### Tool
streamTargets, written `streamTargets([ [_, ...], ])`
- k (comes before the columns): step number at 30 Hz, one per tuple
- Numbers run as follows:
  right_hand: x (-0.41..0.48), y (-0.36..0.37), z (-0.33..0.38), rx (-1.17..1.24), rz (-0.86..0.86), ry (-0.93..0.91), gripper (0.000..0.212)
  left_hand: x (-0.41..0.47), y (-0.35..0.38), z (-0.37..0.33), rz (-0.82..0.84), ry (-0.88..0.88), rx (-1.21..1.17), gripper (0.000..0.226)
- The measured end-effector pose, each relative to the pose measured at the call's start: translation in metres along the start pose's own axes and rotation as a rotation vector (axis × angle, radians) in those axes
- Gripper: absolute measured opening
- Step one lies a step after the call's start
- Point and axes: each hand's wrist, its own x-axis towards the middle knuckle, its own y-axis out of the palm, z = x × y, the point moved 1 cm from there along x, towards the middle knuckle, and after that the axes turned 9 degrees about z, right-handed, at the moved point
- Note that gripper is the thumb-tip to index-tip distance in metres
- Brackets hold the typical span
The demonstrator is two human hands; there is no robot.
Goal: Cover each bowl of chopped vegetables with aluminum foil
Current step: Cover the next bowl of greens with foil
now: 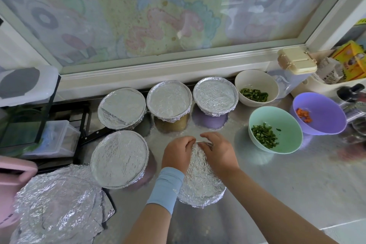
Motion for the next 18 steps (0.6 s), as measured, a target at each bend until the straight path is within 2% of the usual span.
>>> streamTargets([
  [2, -0.005, 0.002, 0.001, -0.059, -0.078, -0.014, 0.01, -0.001, 0.001, 0.002, -0.017, -0.038, 0.001, 0.016],
  [8, -0.006, 0.001, 0.006, -0.02, -0.046, 0.095, 0.011, -0.007, 0.007, -0.003, 0.012, -0.101, 0.082, 0.022],
  [13, -0.005, 0.001, 0.006, -0.016, -0.017, 0.087, 0.01, -0.01, 0.004, -0.003, 0.034, -0.005, 0.155, 0.025],
  [18, -0.007, 0.0, 0.005, 0.002, 0.014, 0.08, 0.013, -0.008, 0.0, -0.003, 0.044, -0.044, 0.045, 0.018],
])
